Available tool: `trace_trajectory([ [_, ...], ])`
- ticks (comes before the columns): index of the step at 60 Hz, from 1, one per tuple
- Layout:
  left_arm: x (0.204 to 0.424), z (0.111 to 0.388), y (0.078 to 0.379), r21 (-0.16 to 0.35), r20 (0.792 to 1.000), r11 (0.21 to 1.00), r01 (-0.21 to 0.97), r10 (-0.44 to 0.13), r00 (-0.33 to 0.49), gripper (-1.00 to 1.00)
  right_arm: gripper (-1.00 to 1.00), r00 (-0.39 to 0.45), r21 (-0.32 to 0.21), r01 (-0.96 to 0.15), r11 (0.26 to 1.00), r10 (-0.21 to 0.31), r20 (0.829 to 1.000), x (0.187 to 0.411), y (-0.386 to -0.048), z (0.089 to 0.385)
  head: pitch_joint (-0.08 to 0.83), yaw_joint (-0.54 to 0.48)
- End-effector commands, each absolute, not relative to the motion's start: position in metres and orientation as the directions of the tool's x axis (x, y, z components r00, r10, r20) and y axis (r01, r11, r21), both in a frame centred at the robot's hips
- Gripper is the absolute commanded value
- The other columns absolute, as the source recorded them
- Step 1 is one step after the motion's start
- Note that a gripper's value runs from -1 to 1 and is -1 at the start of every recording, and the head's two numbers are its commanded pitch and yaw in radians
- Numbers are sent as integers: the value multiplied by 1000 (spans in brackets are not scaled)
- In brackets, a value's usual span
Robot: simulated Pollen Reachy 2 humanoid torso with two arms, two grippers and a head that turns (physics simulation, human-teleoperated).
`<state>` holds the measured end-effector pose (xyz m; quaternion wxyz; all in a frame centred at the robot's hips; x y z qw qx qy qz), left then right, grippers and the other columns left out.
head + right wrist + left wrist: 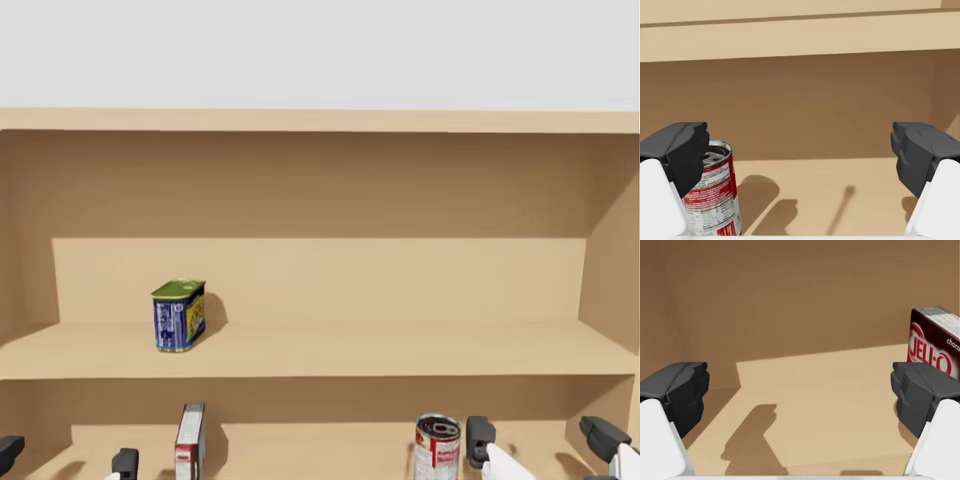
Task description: Retrieve the pudding box from the shelves.
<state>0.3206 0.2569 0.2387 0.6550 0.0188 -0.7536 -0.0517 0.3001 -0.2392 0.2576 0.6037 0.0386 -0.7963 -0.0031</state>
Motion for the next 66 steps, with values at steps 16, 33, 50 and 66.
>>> trace_trajectory([
  [16,320,239,258,103,985,994,34,-97,-140,-1000,-1000,-246,63,-49,997,-73,966,302,-237,255,102,-4],
  [33,321,240,260,103,985,994,30,-98,-144,-1000,-1000,-246,46,-39,998,-54,968,303,-237,255,270,135],
  [50,320,239,257,104,985,994,44,-96,-146,-1000,-1000,-250,31,-28,999,-37,968,302,-237,256,362,217],
  [66,298,258,232,70,989,993,99,-56,-140,-1000,-1000,-249,29,-19,999,-32,968,302,-237,257,388,238],
])
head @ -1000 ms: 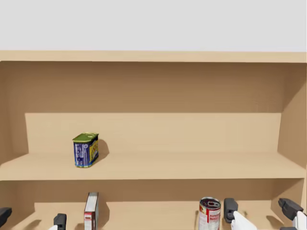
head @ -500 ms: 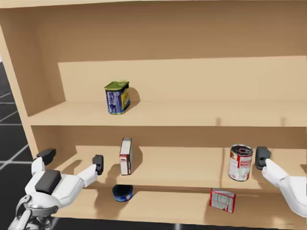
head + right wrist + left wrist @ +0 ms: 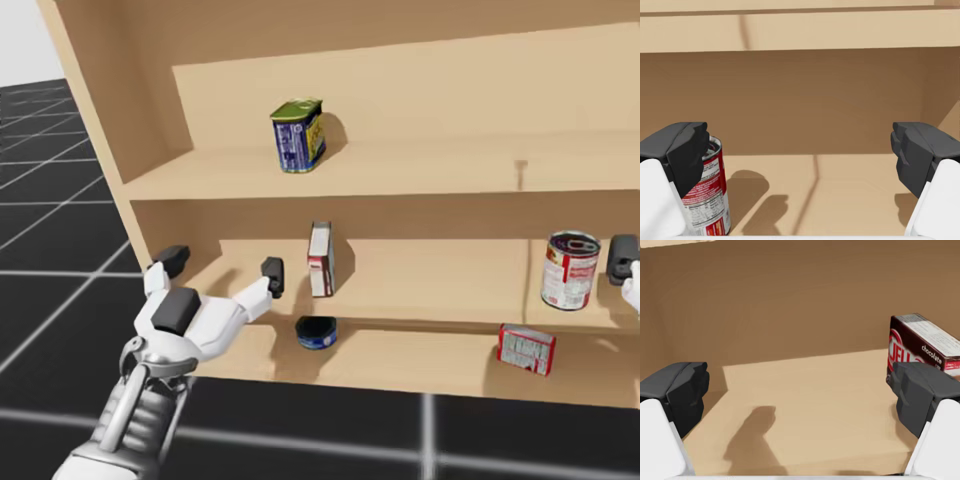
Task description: Retrieve the pudding box from the shelves.
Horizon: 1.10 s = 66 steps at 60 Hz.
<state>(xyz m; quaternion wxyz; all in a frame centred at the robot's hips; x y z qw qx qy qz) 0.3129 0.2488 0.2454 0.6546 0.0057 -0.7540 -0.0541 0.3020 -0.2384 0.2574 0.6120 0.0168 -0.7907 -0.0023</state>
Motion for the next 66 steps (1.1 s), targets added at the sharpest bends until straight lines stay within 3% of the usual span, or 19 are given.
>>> trace_trajectory([
  [1,296,259,230,72,990,992,101,-58,-132,-1000,-1000,-249,27,-18,999,-31,968,302,-237,257,388,239],
  [12,270,273,196,91,995,981,170,-80,-66,-1000,-1000,-249,21,-14,1000,-24,968,302,-237,257,392,248],
  [24,274,275,170,63,998,970,235,-58,-30,-1000,-1000,-248,31,-17,999,-34,968,302,-238,257,397,259],
  [44,331,261,145,9,997,978,210,-25,73,-1000,-1000,-255,39,-13,999,-41,966,301,-243,258,403,262],
  [66,376,242,142,-60,990,984,168,37,138,-1000,-1000,-259,46,-12,999,-47,965,302,-246,259,406,262],
])
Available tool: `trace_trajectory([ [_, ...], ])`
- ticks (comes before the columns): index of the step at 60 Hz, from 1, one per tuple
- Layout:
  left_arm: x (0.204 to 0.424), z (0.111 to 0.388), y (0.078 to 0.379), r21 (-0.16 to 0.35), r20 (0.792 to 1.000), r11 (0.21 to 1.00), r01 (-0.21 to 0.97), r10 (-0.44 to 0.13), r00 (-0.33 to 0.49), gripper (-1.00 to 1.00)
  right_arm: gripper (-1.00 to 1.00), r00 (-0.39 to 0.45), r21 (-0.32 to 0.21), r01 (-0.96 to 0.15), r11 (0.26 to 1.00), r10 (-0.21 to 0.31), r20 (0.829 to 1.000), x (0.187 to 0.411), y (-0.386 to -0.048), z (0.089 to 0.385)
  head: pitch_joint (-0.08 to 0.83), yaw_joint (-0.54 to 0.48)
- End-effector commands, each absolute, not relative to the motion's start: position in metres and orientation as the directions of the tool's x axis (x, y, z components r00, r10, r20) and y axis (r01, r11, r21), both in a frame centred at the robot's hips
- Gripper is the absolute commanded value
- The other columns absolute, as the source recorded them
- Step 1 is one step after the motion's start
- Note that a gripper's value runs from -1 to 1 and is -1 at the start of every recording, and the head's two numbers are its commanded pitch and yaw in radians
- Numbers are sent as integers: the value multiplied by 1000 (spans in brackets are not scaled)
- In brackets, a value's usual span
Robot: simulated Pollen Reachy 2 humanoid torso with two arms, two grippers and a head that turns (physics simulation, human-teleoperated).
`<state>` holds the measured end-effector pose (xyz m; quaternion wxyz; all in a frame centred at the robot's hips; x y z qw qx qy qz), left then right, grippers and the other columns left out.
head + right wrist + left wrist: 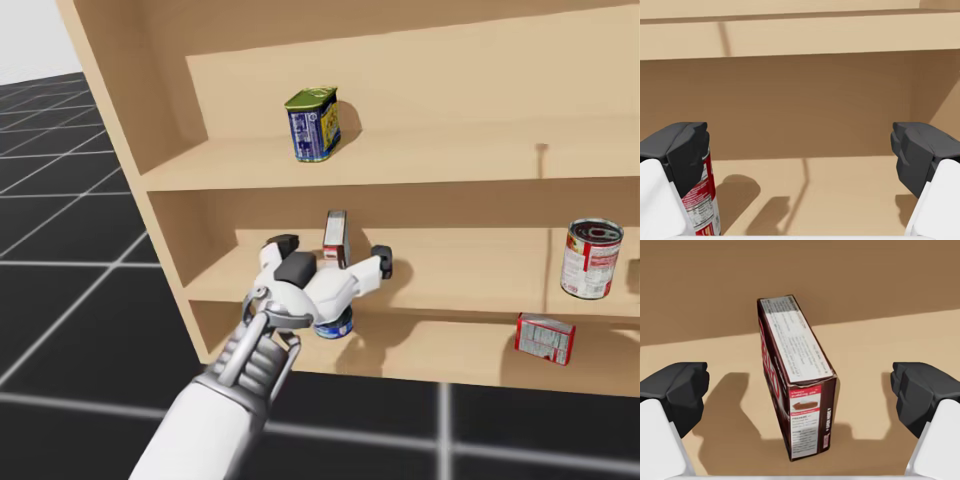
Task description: Retrieve the pudding box from the shelves.
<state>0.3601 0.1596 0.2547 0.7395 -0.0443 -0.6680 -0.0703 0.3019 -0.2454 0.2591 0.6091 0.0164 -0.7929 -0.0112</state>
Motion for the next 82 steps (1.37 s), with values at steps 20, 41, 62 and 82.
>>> trace_trajectory([
  [20,379,234,139,-60,988,981,187,32,148,1000,-1000,-257,51,-16,999,-53,965,302,-247,260,410,261],
  [41,373,249,147,-48,999,982,181,44,29,1000,-1000,-257,57,-18,998,-60,965,302,-248,260,408,262],
  [62,329,283,153,71,990,984,161,-49,-136,1000,-1000,-261,63,-19,998,-65,963,301,-248,262,400,264],
  [82,253,283,184,131,989,976,175,-117,-88,1000,-1000,-242,99,-72,992,-114,964,298,-248,264,399,254],
])
